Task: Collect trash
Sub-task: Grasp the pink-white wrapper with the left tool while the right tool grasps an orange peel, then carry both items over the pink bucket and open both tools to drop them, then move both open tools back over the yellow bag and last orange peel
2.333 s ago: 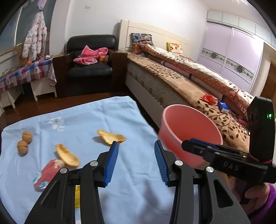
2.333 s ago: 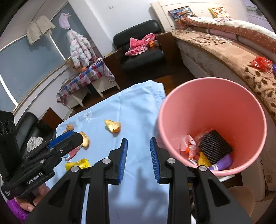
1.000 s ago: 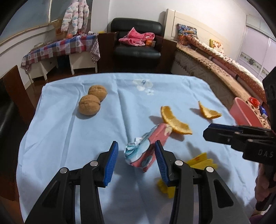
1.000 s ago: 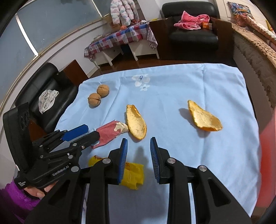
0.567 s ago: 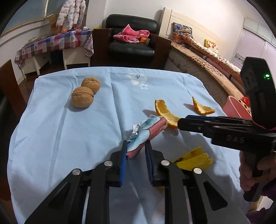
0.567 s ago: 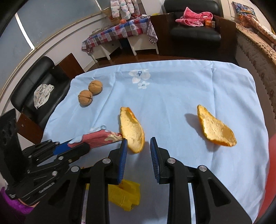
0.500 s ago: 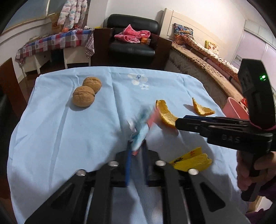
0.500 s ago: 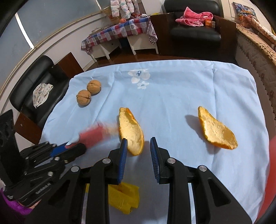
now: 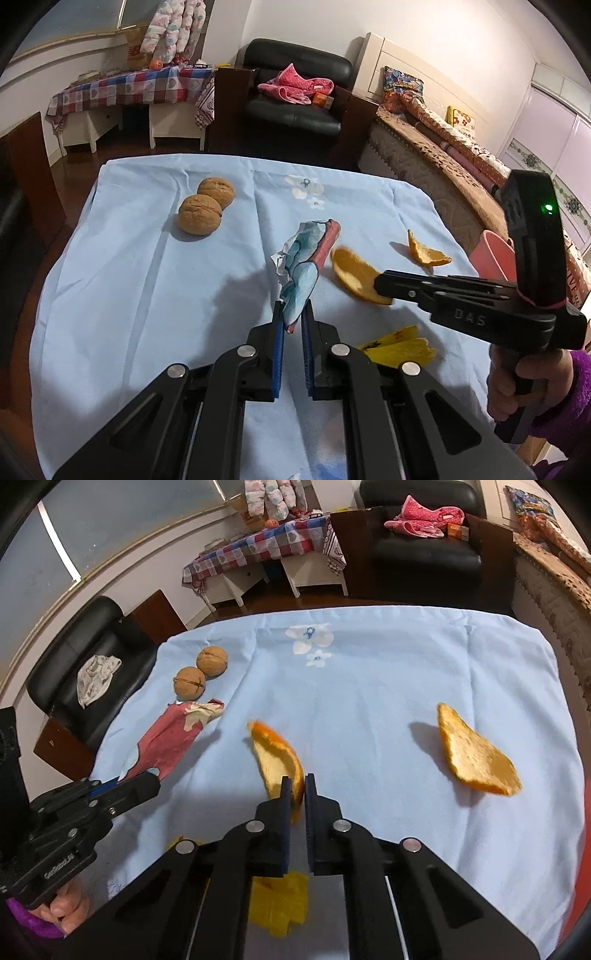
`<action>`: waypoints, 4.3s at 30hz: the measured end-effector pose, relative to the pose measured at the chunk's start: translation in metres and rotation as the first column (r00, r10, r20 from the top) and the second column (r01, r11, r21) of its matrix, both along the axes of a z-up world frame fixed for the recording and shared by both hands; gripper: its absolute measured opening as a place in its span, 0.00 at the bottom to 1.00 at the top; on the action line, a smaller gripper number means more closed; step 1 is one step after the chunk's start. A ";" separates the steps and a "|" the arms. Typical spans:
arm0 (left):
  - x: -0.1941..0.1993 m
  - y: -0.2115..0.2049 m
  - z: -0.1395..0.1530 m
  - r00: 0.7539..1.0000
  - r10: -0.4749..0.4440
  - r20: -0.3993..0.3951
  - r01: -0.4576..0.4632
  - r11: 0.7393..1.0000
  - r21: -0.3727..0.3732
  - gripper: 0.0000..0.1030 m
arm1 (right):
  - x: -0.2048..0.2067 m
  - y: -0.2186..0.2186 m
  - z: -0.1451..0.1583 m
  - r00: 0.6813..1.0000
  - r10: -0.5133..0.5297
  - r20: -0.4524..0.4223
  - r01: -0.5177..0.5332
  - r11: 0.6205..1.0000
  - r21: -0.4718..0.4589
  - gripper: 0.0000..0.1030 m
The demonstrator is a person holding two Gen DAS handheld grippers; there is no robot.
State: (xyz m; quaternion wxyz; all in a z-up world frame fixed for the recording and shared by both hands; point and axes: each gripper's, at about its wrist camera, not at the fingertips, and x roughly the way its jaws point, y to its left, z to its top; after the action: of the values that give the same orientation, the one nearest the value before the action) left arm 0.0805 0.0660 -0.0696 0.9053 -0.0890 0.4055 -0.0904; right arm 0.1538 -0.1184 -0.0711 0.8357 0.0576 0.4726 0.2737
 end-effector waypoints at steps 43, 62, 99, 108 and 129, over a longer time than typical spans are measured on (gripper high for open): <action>0.003 -0.212 0.062 0.930 -0.364 0.048 0.365 0.931 -0.019 0.08 | -0.102 -0.284 0.044 0.793 -0.596 0.130 0.573 0.800 0.177 0.06; 0.039 -0.336 0.032 0.869 -0.493 -0.051 0.492 0.870 -0.024 0.09 | -0.103 -0.324 0.012 0.738 -0.663 0.124 0.658 0.748 0.085 0.07; -0.003 -0.209 0.054 0.921 -0.389 0.033 0.389 0.921 0.001 0.42 | -0.113 -0.269 0.049 0.805 -0.570 0.162 0.558 0.821 0.120 0.22; -0.022 -0.107 0.049 0.950 -0.309 0.039 0.306 0.949 0.071 0.42 | -0.106 -0.219 0.048 0.871 -0.474 0.131 0.461 0.880 0.118 0.22; -0.011 -0.076 0.002 0.855 -0.512 -0.082 0.517 0.833 0.197 0.42 | -0.086 -0.129 0.030 0.956 -0.282 0.075 0.279 0.959 0.044 0.22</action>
State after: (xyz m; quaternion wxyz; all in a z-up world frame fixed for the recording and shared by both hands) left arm 0.0695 -0.0102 -0.0675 0.8465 0.1191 0.4334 -0.2855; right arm 0.0676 -0.2475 -0.0407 0.8835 0.1267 0.4209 0.1621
